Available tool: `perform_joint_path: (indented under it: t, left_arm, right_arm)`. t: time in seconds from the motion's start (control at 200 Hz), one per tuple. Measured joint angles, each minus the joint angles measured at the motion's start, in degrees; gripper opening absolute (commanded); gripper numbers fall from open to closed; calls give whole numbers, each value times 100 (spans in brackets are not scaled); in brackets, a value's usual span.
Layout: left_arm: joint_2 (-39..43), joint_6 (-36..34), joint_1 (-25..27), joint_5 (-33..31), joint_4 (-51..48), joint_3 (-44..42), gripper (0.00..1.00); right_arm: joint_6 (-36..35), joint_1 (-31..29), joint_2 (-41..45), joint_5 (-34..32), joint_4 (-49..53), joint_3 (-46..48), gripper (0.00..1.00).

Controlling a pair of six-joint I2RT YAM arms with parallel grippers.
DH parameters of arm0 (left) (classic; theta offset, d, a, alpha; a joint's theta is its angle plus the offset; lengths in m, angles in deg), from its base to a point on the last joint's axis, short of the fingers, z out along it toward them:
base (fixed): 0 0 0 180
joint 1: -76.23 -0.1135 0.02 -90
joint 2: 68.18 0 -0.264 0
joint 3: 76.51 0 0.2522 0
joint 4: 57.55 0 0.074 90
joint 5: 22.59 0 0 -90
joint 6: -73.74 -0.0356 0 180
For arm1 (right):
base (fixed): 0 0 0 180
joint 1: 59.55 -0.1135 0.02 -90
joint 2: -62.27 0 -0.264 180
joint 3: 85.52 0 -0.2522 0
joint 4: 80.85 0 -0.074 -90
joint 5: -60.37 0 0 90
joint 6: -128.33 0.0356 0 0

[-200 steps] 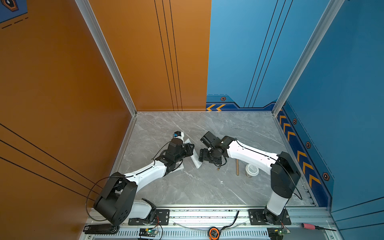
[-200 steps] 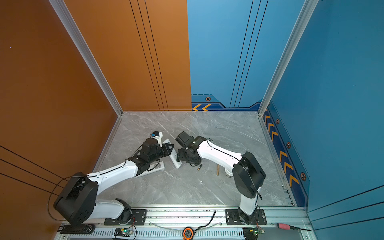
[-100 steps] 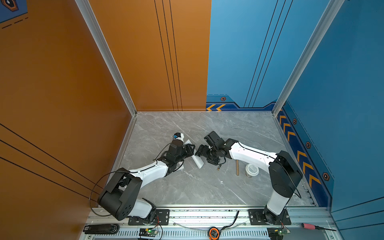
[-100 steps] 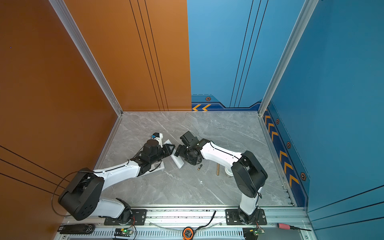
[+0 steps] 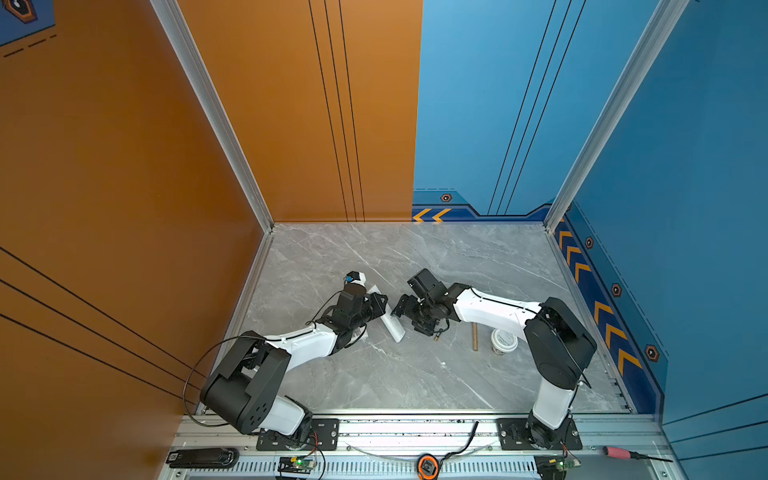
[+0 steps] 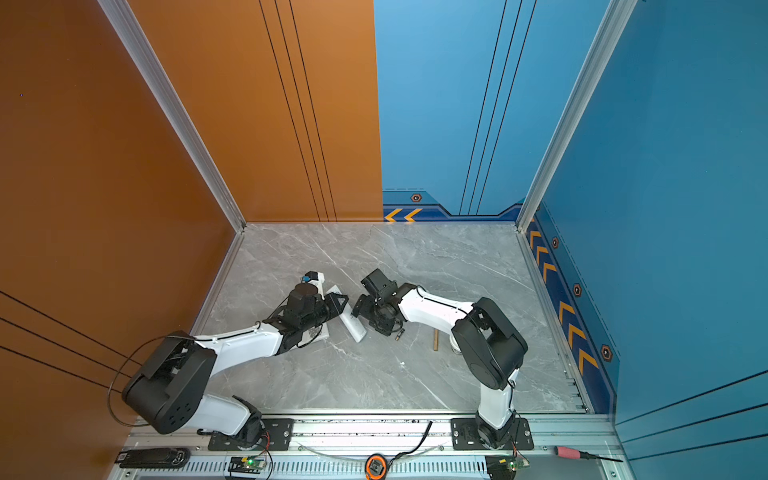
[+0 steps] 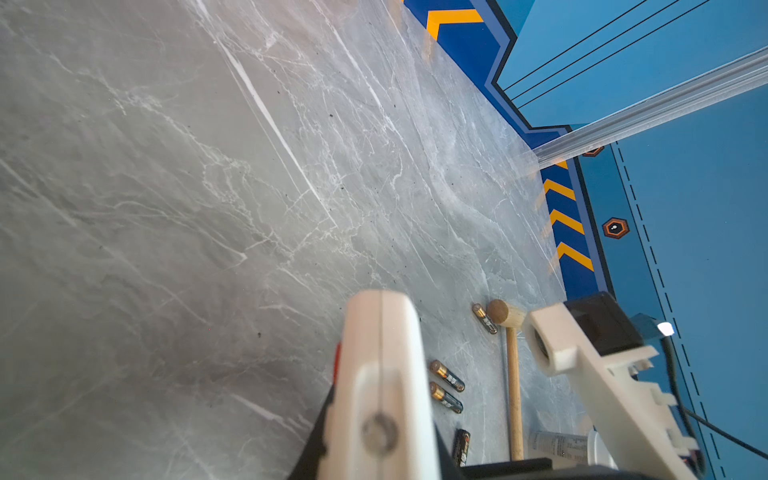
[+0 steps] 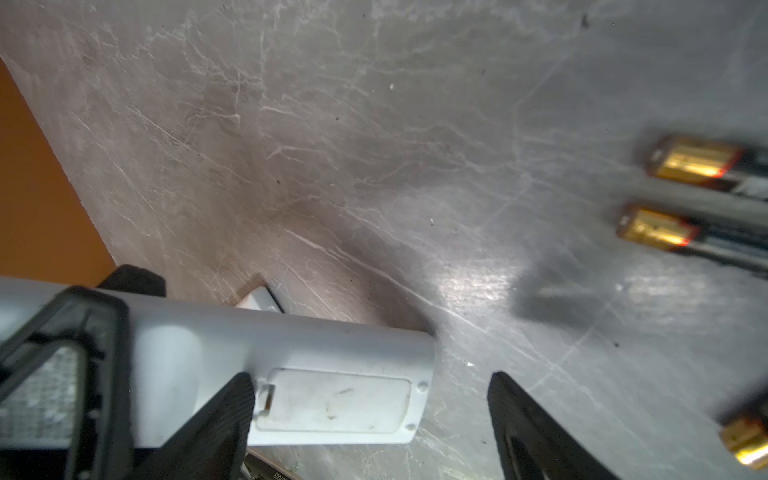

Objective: Load the batteries into the remote control

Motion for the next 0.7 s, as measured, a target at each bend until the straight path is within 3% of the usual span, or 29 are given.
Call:
perform_joint_path:
  t: [0.561,0.701]
  left_arm:
    - [-42,234,-11,-173,208,-133,0]
    - [-44,238,-4,-212,234,-146,0]
  right_arm:
    - [-306,-11,-240,11,219,-321,81]
    - [-627,-28,-363,-85,570,-629,73]
